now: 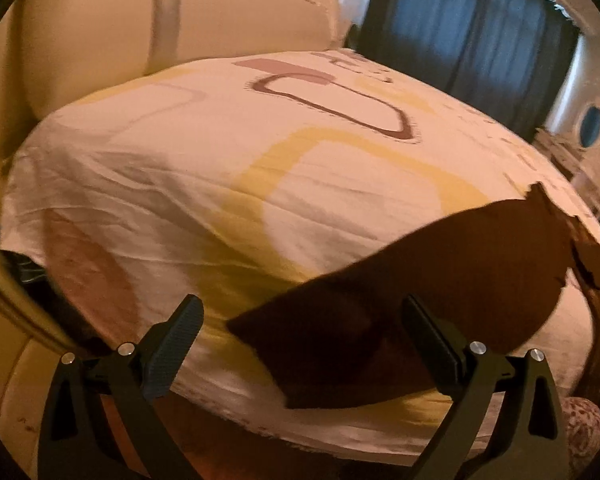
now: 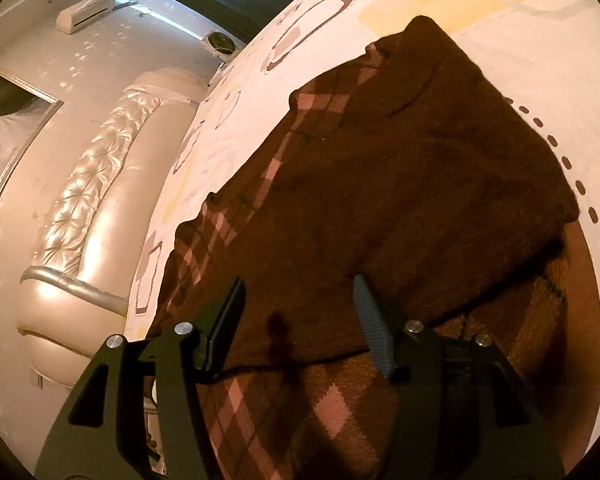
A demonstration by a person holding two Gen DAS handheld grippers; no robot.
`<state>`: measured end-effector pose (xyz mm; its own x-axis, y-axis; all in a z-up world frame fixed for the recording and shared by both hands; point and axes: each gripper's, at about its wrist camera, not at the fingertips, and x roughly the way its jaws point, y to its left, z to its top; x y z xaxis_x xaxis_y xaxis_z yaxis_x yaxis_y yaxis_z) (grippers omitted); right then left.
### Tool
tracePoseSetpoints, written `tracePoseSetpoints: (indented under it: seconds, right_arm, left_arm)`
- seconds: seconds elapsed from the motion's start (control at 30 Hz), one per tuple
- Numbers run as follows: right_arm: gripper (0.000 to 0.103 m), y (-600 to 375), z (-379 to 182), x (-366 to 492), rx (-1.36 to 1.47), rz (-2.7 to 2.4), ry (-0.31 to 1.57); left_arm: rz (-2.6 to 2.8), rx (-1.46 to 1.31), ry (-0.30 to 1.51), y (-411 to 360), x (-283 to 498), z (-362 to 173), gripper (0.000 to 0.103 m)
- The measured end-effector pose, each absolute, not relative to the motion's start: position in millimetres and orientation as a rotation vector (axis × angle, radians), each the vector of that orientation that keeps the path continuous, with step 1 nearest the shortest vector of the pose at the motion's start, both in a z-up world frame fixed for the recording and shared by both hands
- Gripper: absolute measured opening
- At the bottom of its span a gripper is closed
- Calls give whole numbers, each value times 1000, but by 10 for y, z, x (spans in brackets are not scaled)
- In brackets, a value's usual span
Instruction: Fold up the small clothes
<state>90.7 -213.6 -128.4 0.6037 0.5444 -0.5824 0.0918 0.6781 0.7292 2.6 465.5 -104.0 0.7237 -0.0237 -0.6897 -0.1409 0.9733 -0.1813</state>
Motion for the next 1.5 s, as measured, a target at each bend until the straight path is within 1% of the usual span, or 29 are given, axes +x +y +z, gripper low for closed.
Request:
tracePoseSetpoints:
  seconds: [0.23,0.5,0.67,0.77,0.83,0.93,0.97,1.03,1.17,1.27,1.3,1.33,1.37,1.43,1.47,1.5]
  right_arm:
    - [56,-2106,-1278,892,798,270,891]
    - [56,-2113,-1285,891,815,254,885]
    - [56,-2091,-1281,872,813,240,875]
    - [56,-2093,-1279,870,816,236,876]
    - [56,-2089,-1278,867,820,233,876]
    - [57,-2085,-1278,865,819,226,873]
    - [58,-2078,-1277,865,817,224,871]
    - [60,-2068,-1270,868,811,220,868]
    - [64,-2059,-1263,876,804,214,868]
    - [64,-2059,-1257,878,806,206,868]
    - [64,-2057,-1254,876,807,206,867]
    - [64,-2062,-1254,877,808,205,868]
    - [64,-2060,-1253,878,808,205,868]
    - [64,-2056,-1253,876,809,205,866]
    - [64,-2059,-1254,877,808,204,864]
    - [64,-2051,-1253,879,806,204,864]
  left_arm:
    - [-49,-260,764,4600,73,-1094,98]
    - [-123,-366,759,4799,39,-1126,98]
    - [-143,-297,810,4757,123,-1195,98]
    - [-165,-330,807,4814,135,-1196,98]
    - [-174,-344,805,4857,125,-1201,93]
    - [-162,-374,806,4995,69,-1232,64]
    - [-166,-394,805,5042,55,-1241,61]
    - [-207,-455,807,5131,30,-1279,59]
    - [-205,-411,817,5059,57,-1290,59]
    - [-199,-415,816,5049,65,-1286,59]
    - [-198,-423,815,5061,52,-1283,57]
    - [-200,-431,817,5068,34,-1276,52]
    - [-207,-437,820,5075,19,-1268,42]
    - [-220,-467,845,5069,-19,-1240,25]
    - [-216,-469,858,5057,-33,-1218,22]
    - [-216,-473,866,5038,-50,-1190,15]
